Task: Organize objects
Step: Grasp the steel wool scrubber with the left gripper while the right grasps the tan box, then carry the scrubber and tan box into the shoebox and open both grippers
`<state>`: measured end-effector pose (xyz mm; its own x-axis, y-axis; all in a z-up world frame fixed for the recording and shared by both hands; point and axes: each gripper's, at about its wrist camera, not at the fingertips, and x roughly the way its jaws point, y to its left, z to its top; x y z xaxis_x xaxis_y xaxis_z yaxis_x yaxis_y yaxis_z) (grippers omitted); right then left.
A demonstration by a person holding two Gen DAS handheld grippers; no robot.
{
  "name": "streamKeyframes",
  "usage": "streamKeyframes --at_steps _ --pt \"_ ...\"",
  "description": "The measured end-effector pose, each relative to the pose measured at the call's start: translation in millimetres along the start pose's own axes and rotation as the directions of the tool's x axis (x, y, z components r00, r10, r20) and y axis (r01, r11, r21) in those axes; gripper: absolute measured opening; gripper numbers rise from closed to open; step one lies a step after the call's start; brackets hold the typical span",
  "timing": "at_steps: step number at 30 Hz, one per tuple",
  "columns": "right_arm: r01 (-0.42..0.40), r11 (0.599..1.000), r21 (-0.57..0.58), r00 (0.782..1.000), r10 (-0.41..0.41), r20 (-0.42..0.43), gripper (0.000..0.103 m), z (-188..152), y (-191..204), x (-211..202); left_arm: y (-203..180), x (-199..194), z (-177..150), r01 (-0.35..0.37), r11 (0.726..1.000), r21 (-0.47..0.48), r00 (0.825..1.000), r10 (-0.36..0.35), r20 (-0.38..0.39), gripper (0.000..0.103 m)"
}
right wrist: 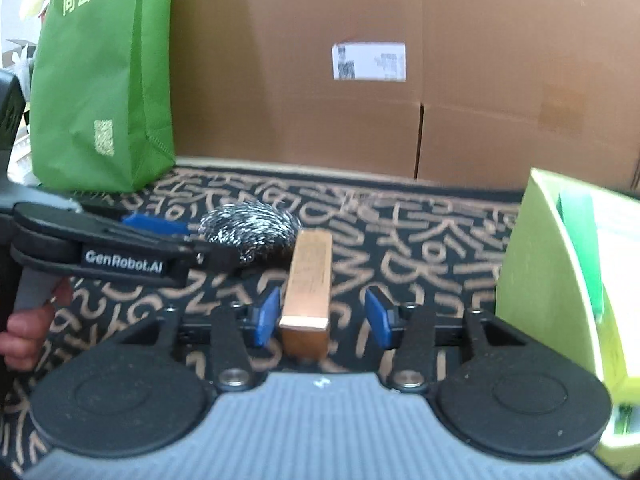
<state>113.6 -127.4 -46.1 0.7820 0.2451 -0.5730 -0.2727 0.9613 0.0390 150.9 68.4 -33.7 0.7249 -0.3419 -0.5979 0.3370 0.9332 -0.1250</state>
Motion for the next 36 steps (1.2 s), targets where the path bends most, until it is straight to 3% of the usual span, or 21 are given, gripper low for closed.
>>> streamKeyframes --at_steps 4,6,8,11,16,18,19,25,31,36 --pt "-0.008 1.0 0.008 1.0 0.008 -0.027 0.039 5 -1 12 0 2 8 -0.035 0.999 -0.034 0.999 0.035 0.016 0.065" --pt "-0.021 1.0 0.016 0.999 0.022 -0.04 0.029 3 -2 18 -3 5 14 -0.024 0.999 -0.03 0.999 0.025 0.027 0.066" --pt "-0.033 0.999 0.026 0.998 0.035 -0.052 0.024 -2 -2 20 -8 9 19 -0.032 0.999 0.015 0.999 0.031 0.042 0.073" --pt "-0.035 0.999 0.018 0.998 0.036 -0.044 0.024 -6 -1 13 -17 18 27 -0.085 0.991 0.099 0.995 0.08 0.057 0.075" --pt "-0.044 0.998 0.038 0.999 0.044 -0.022 0.024 -14 -4 -8 -28 38 33 -0.047 0.973 0.228 0.999 0.044 0.02 0.079" --pt "-0.05 0.998 0.037 0.999 0.05 -0.001 0.024 -15 -4 -18 -32 45 29 -0.044 0.967 0.252 0.999 0.046 -0.004 0.07" --pt "-0.05 0.998 0.036 0.999 0.049 0.009 0.024 -16 -5 -23 -32 46 26 -0.03 0.968 0.249 0.999 0.036 -0.02 0.051" --pt "-0.058 0.998 0.026 0.995 0.056 0.077 0.024 -10 -9 -54 -41 28 24 -0.027 0.971 0.237 0.999 0.034 -0.025 0.043" --pt "-0.033 0.999 0.043 0.98 0.024 0.199 0.024 1 -27 -97 -75 -17 47 0.07 0.974 0.215 0.994 -0.086 0.067 0.043" --pt "0.1 0.992 0.077 0.95 -0.118 0.289 0.024 4 -61 -139 -120 -43 61 0.159 0.96 0.229 0.973 -0.192 0.131 0.043"
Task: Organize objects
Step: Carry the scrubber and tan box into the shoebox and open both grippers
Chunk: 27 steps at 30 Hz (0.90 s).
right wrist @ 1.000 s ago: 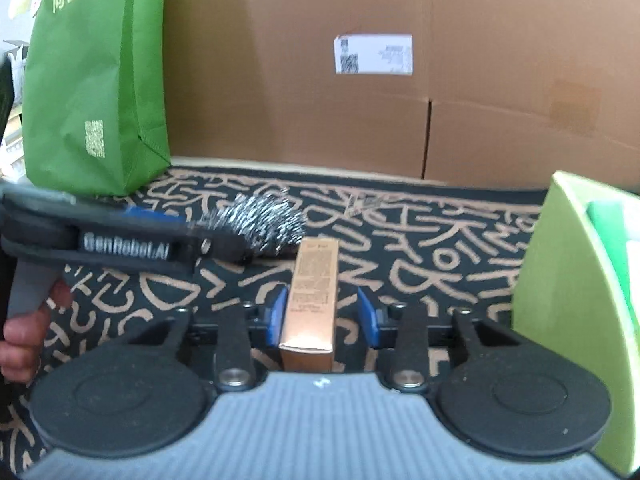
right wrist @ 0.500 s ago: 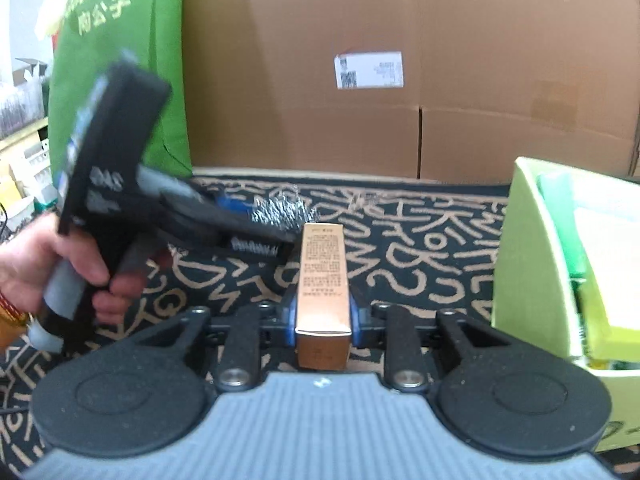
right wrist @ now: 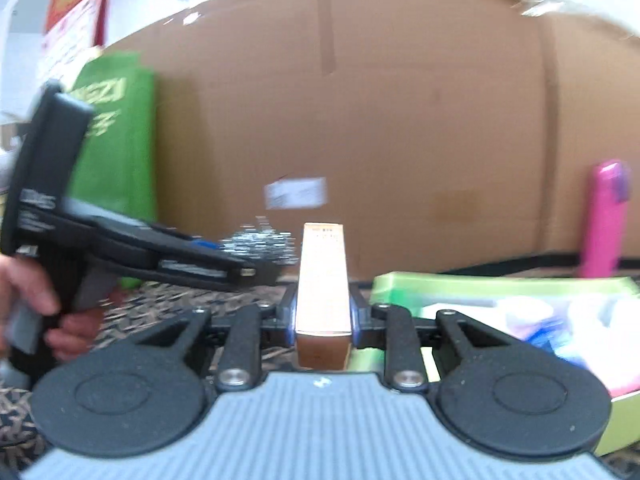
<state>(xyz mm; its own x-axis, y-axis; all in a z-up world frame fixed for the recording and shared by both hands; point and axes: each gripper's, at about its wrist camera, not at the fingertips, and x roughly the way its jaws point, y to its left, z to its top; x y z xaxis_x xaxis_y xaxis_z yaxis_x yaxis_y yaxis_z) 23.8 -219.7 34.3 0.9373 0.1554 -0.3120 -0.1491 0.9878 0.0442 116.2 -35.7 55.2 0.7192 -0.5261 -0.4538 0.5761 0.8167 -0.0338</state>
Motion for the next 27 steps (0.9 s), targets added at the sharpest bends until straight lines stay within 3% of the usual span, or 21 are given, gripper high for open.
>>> streamKeyframes --at_steps 5,10,16,18,19,20,21,24,27 --pt "0.205 0.977 0.053 0.977 -0.207 0.05 0.024 5 -54 -27 -50 10 16 0.129 0.991 0.037 0.991 -0.13 0.03 0.045" --pt "0.372 0.925 0.081 0.926 -0.376 0.039 0.024 1 -99 -39 -97 36 28 0.222 0.974 0.053 0.974 -0.224 0.03 0.047" --pt "0.451 0.886 0.106 0.891 -0.453 0.0 0.024 -9 -143 -29 -135 66 36 0.255 0.964 0.08 0.965 -0.258 0.038 0.05" --pt "0.443 0.89 0.109 0.896 -0.444 -0.017 0.024 -14 -154 -21 -140 74 35 0.243 0.967 0.077 0.968 -0.247 0.048 0.056" --pt "0.43 0.897 0.1 0.903 -0.429 -0.034 0.024 -17 -157 -15 -140 78 32 0.229 0.971 0.073 0.971 -0.234 0.057 0.071" --pt "0.419 0.903 0.092 0.908 -0.416 -0.051 0.027 -21 -157 -12 -140 79 27 0.214 0.974 0.07 0.974 -0.218 0.063 0.09" --pt "0.411 0.907 0.089 0.911 -0.407 -0.06 0.041 -24 -157 -10 -138 79 23 0.195 0.979 0.064 0.978 -0.199 0.067 0.095" --pt "0.403 0.91 0.093 0.915 -0.401 -0.036 0.067 -34 -157 -19 -126 72 13 0.152 0.988 0.025 0.986 -0.153 0.068 0.097" --pt "0.403 0.911 0.09 0.915 -0.4 -0.045 0.075 -39 -153 -23 -114 69 8 0.137 0.99 -0.026 0.99 -0.135 0.047 0.097"
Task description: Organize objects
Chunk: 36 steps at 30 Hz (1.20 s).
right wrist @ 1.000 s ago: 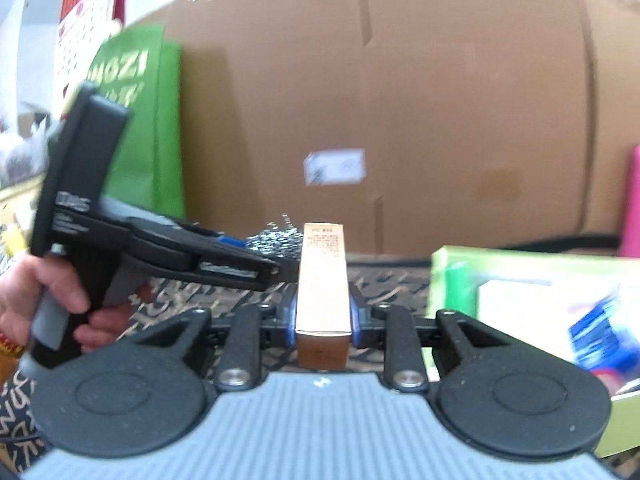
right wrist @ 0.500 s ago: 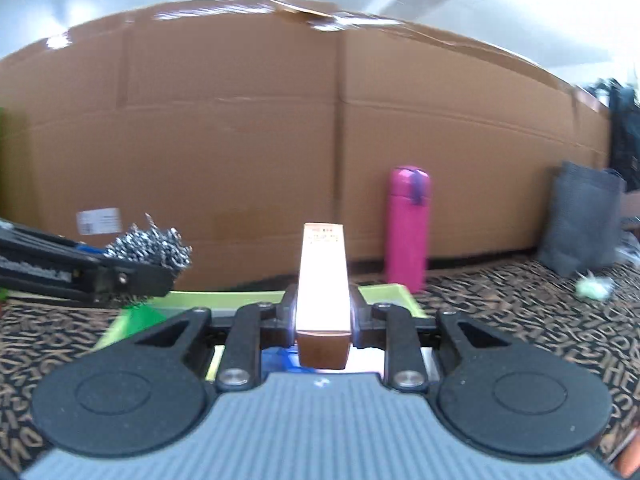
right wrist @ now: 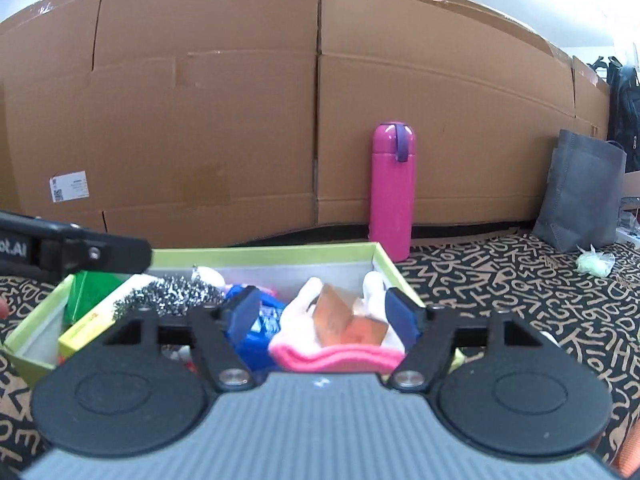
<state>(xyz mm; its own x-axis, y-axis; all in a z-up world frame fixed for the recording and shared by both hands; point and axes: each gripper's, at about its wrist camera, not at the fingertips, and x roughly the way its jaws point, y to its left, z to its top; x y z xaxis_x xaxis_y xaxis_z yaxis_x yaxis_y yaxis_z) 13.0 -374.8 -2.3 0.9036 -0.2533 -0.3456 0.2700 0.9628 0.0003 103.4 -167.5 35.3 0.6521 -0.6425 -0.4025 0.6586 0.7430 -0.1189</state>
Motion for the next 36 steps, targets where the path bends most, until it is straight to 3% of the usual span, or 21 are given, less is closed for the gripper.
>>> streamKeyframes --at_steps 6,14,18,22,28,36 --pt "0.006 1.0 0.009 1.0 -0.006 0.013 0.103 0 8 -17 4 -19 -5 -0.06 0.998 -0.015 0.998 0.06 0.018 0.098" --pt "-0.031 0.999 0.03 0.999 0.031 0.013 0.103 7 7 -62 0 -56 -19 -0.11 0.994 -0.021 0.994 0.111 0.013 0.099" --pt "0.006 1.0 0.0 1.0 -0.006 -0.016 0.103 0 13 -85 -4 -67 -30 -0.139 0.99 -0.023 0.988 0.137 -0.074 0.103" --pt "0.04 0.999 -0.007 0.995 -0.041 -0.096 0.103 -12 17 -94 -4 -79 -48 -0.17 0.983 -0.074 0.982 0.162 -0.099 0.103" --pt "0.049 0.997 0.059 0.974 -0.035 -0.222 0.103 -27 18 -101 -9 -91 -66 -0.226 0.973 -0.055 0.967 0.217 -0.13 0.103" --pt "0.047 0.998 0.044 0.97 -0.035 -0.242 0.103 -36 27 -115 -21 -94 -82 -0.251 0.968 -0.016 0.954 0.245 -0.175 0.103"
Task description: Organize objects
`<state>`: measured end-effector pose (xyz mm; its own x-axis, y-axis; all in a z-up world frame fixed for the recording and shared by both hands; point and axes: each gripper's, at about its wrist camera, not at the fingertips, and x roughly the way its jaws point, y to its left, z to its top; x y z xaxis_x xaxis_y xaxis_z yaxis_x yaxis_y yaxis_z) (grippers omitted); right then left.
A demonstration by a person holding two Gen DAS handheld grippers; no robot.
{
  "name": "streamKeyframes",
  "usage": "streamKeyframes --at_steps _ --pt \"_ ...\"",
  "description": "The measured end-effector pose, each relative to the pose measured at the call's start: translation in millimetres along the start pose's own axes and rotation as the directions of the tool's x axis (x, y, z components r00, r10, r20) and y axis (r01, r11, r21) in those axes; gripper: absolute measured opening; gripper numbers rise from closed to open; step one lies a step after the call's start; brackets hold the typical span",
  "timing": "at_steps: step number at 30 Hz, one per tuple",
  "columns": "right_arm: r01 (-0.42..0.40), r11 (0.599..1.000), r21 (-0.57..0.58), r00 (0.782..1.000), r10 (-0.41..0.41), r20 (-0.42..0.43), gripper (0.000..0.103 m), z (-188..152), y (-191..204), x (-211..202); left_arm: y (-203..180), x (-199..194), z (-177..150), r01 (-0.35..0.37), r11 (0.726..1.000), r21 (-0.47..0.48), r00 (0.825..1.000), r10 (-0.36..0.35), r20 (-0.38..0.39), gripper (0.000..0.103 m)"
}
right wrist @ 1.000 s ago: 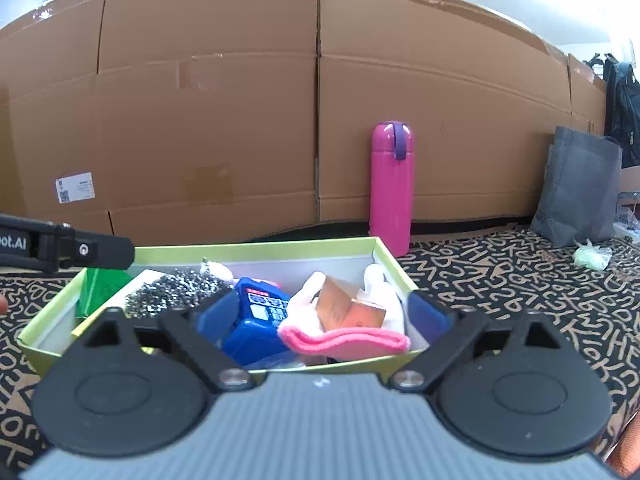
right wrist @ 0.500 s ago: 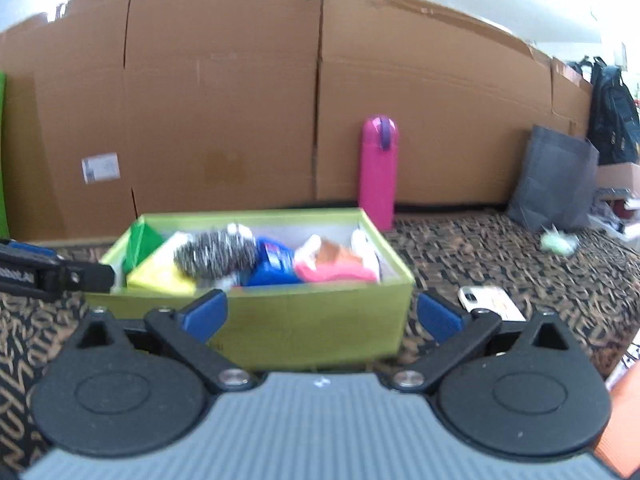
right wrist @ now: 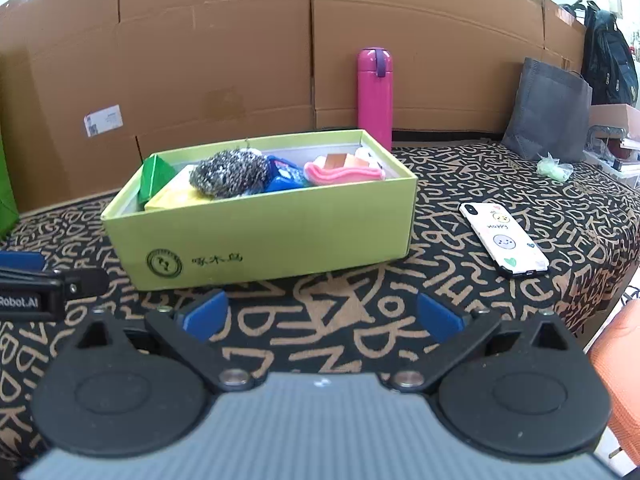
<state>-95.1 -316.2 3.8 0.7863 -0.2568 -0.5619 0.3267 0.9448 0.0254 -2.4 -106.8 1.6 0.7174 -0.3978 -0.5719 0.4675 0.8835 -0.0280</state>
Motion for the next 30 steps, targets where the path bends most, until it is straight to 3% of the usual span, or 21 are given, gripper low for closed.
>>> streamKeyframes --at_steps 20,30 --pt "-0.014 1.0 -0.01 0.999 0.014 -0.045 0.103 -6 3 9 -9 13 -14 0.034 0.999 -0.003 0.995 -0.034 -0.098 0.103" --pt "-0.026 1.0 -0.009 0.998 0.025 -0.057 0.103 -8 3 12 -14 12 -16 0.049 0.999 0.004 0.995 -0.049 -0.088 0.103"
